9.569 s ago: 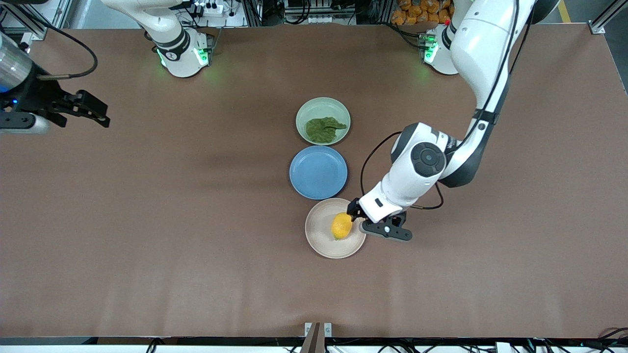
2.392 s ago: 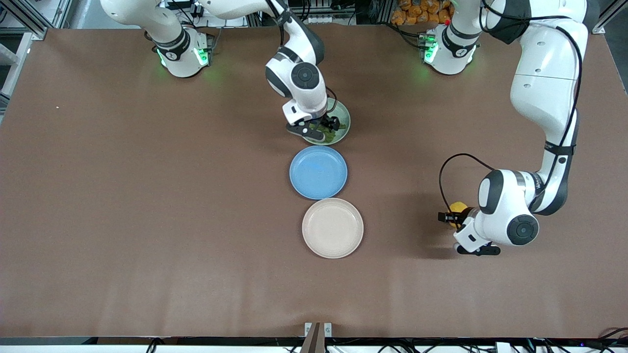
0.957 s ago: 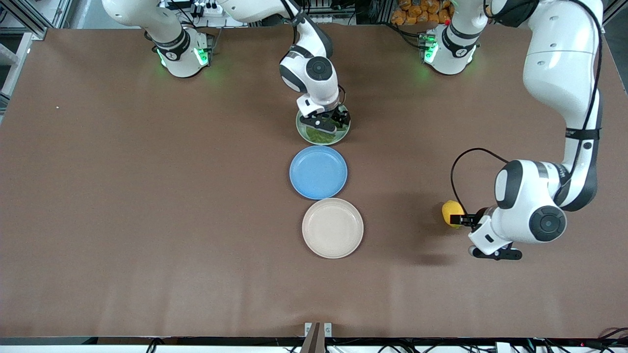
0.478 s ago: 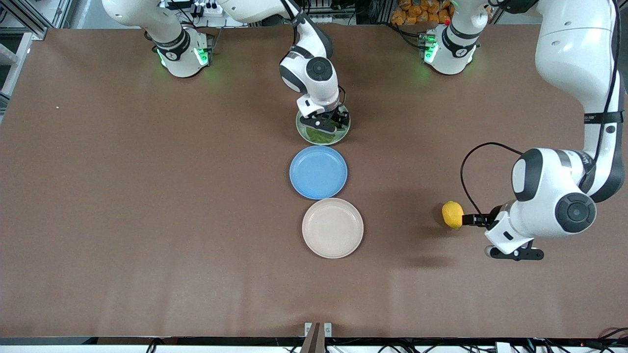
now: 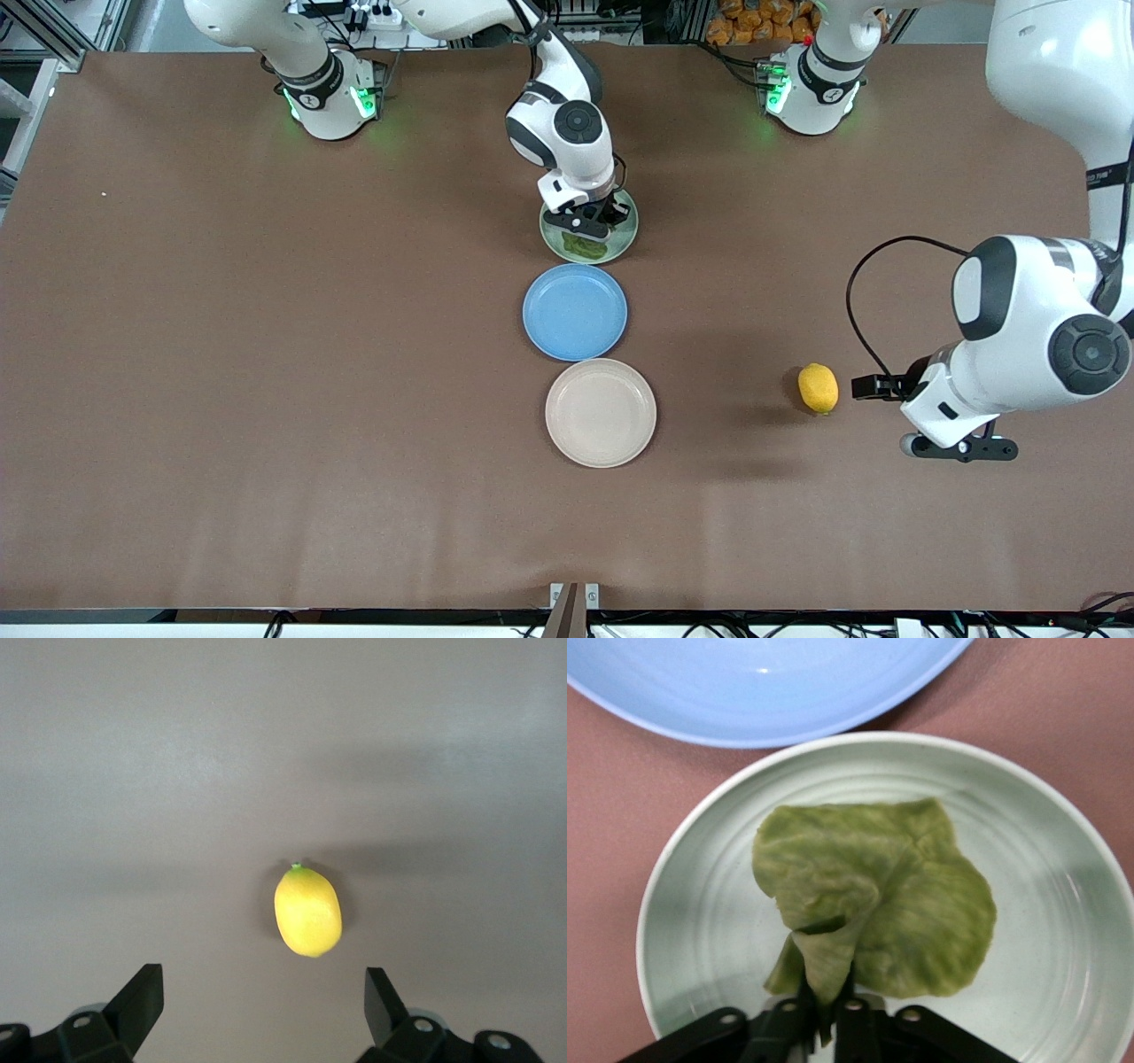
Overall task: Pick lemon and lettuce from plates
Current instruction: 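Lift the lettuce leaf with the right gripper and carry it aside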
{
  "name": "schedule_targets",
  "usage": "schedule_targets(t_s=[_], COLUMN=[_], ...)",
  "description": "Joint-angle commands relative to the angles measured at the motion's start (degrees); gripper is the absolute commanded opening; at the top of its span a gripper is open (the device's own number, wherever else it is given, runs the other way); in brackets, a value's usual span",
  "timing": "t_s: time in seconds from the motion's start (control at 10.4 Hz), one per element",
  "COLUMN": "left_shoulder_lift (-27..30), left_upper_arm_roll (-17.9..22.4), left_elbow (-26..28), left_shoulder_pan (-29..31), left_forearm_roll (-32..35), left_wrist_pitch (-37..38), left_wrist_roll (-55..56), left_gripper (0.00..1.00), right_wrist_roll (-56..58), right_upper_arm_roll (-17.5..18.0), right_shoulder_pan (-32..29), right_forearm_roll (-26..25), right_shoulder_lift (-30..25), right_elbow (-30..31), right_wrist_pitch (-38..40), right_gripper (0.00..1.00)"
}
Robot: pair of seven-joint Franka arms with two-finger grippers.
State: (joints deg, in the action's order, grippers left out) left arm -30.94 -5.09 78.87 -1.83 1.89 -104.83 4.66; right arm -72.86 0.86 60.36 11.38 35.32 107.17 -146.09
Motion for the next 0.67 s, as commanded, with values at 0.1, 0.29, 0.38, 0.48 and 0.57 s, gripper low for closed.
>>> schedule_targets(t_s=[0.1, 0.29, 0.38, 0.48, 0.57], left_shoulder_lift=[10.86, 16.51, 18.1, 19.33, 20.65], left_upper_arm_roll=[-0.45, -0.62, -0.63, -0.89, -0.98], left_elbow=[6.09, 9.18, 9.19, 9.1, 9.02], left_shoulder_pan=[1.56, 1.04, 0.77, 0.77, 0.6], left_forearm_roll=[-3.11, -3.3, -3.3, -3.3, -3.3], left_wrist_pitch=[2.79, 4.19, 5.5, 6.39, 7.18], left_wrist_roll=[-0.09, -0.09, -0.09, 0.08, 0.34], left_gripper=[1.0, 1.0, 1.0, 1.0, 1.0], right_wrist_roll=[-0.53, 0.17, 1.22, 2.71, 3.85], right_upper_arm_roll=[-2.08, -5.67, -7.43, -9.36, -10.78], right_shoulder_pan=[-1.12, -1.3, -1.3, -1.3, -1.3], right_forearm_roll=[-1.18, -1.18, -1.18, -1.27, -1.18], right_shoulder_lift=[-2.87, -6.56, -8.67, -10.25, -11.31], right_elbow=[0.49, 0.5, 0.49, 0.67, 0.67], right_wrist_pitch=[0.63, 4.91, 8.25, 10.46, 11.09], right_gripper=[0.0, 0.0, 0.0, 0.0, 0.0])
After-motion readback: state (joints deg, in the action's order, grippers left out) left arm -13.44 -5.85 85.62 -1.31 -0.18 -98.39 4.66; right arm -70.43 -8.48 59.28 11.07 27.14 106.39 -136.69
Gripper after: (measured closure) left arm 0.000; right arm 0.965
